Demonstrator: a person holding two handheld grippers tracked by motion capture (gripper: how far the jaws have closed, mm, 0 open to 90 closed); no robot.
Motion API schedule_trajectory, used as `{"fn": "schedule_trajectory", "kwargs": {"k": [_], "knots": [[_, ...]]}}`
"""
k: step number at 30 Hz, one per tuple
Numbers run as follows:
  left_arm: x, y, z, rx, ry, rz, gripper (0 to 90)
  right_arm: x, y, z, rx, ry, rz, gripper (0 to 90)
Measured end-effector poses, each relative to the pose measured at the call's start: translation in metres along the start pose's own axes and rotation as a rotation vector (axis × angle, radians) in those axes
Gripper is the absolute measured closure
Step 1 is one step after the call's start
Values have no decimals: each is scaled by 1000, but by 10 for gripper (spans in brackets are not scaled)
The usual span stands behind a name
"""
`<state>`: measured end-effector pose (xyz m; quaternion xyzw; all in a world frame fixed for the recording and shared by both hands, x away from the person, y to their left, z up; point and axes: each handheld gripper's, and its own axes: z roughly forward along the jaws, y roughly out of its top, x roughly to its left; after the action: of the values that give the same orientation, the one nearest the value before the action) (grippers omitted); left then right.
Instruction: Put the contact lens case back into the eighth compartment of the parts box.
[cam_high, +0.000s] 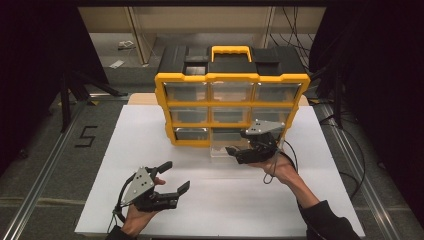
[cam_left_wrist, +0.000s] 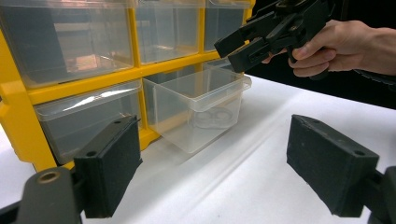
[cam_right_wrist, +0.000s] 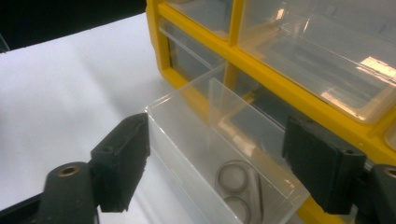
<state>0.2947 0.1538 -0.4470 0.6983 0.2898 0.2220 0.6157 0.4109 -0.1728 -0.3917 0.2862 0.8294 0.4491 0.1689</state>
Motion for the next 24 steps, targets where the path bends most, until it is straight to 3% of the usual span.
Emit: {"fn": "schedule_trajectory", "kwargs": {"k": [24], "knots": [[0,0,0,0,-1,0,172,18,6,-3,-12,56,-17,198]]}}
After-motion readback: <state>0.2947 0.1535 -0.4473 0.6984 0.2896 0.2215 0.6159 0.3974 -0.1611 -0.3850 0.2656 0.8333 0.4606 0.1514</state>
